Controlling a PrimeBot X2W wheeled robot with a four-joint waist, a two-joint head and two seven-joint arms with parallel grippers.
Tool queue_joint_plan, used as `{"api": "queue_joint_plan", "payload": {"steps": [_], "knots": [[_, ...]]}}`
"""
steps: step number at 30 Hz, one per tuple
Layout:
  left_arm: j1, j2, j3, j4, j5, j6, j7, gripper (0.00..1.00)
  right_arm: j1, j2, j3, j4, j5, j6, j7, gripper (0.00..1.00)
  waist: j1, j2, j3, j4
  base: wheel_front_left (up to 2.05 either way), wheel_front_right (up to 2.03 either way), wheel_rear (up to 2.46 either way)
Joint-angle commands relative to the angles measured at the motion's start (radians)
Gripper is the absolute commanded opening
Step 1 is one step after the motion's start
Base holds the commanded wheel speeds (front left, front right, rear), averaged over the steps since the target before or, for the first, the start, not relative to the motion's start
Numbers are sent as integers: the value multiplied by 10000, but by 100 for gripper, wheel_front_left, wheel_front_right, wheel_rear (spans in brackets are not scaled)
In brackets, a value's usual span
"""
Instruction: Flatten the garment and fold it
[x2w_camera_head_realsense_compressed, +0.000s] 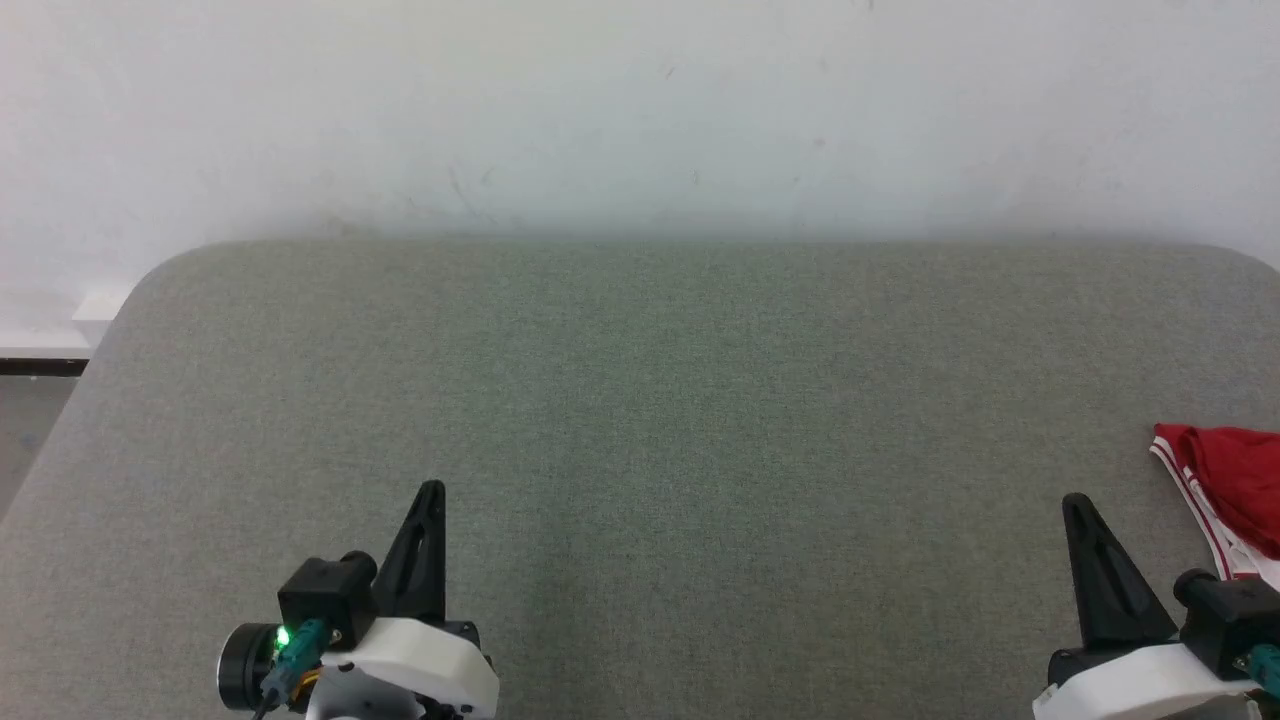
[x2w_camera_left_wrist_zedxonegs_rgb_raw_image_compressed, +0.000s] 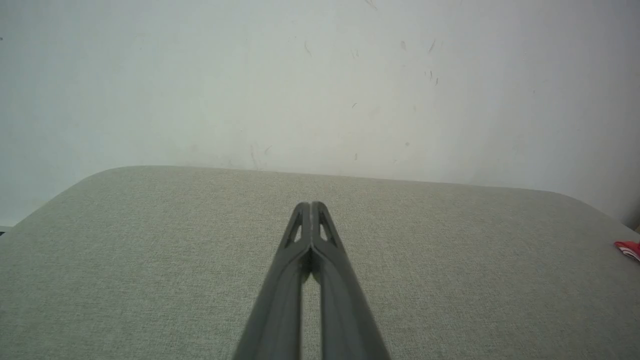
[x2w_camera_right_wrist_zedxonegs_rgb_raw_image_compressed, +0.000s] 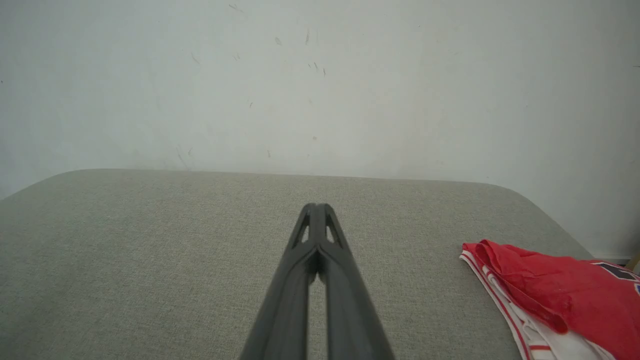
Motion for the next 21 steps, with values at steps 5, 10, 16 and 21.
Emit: {"api": "queue_joint_plan", "payload": {"steps": [5, 10, 16, 21], "knots": [[6, -95, 159, -141, 239, -92, 158, 0, -261, 17, 96, 86, -155, -7, 71, 0, 0, 0, 33, -49, 0, 0, 0], [7, -133, 249, -207, 370, -124, 260, 0, -345, 19, 144, 128, -208, -8, 131, 0, 0, 0, 60, -92, 0, 0, 0], [8, -180, 356, -286, 525, -162, 381, 0, -445, 22, 201, 179, -272, -9, 203, 0, 0, 0, 92, -144, 0, 0, 0], [8, -219, 445, -351, 655, -194, 483, 0, -529, 24, 250, 221, -325, -10, 263, 0, 0, 0, 119, -186, 0, 0, 0]]}}
